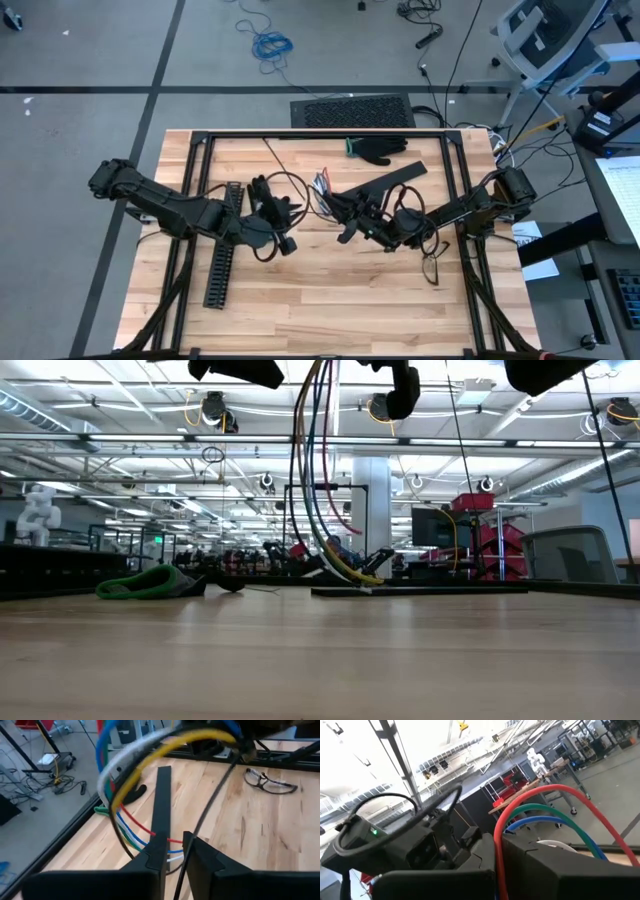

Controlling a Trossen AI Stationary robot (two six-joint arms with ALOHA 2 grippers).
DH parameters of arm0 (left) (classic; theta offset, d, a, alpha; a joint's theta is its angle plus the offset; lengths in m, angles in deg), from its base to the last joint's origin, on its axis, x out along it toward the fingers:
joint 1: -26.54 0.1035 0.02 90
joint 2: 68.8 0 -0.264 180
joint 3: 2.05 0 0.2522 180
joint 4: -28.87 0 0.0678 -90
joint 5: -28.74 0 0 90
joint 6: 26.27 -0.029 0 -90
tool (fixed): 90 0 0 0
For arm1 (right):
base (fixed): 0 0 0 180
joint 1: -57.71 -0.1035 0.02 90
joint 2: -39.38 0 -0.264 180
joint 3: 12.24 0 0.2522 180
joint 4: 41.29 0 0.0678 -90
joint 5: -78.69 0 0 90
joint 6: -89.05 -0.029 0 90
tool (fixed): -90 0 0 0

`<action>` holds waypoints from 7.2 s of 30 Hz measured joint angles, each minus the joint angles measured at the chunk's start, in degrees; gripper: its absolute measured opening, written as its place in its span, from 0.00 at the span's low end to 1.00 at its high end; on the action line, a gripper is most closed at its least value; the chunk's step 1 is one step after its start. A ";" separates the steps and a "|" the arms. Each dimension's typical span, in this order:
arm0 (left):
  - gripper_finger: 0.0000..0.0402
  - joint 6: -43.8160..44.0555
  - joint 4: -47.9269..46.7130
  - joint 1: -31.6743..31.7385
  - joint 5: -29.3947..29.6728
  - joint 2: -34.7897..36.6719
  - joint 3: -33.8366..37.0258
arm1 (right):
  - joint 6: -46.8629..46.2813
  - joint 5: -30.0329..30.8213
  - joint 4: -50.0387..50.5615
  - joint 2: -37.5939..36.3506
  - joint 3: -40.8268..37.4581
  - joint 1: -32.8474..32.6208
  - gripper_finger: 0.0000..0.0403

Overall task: Ziptie cables
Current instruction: Wrap the cable wires with the black zip tie

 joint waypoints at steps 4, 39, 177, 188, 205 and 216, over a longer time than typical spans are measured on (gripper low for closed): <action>0.19 -0.05 -0.02 0.00 1.08 0.00 0.00 | -2.83 -0.23 1.19 0.00 0.00 0.00 0.00; 0.20 5.98 -5.25 -5.10 -12.12 -15.31 -0.89 | -55.42 -10.43 42.24 -0.02 0.02 -10.01 0.00; 0.20 10.53 17.88 -6.47 -27.77 -0.26 21.27 | -61.16 -29.55 72.42 6.03 -0.02 3.23 0.48; 0.06 10.56 17.88 -6.92 -25.83 -0.26 21.27 | -61.64 -20.78 73.00 6.03 -0.02 4.05 0.48; 0.01 12.99 17.88 -7.30 -27.21 -0.26 21.27 | -62.10 -20.92 72.28 6.03 0.02 7.36 0.48; 0.01 10.02 20.58 -6.38 -30.73 -0.49 21.27 | -55.62 -29.68 64.59 6.45 0.00 7.23 0.48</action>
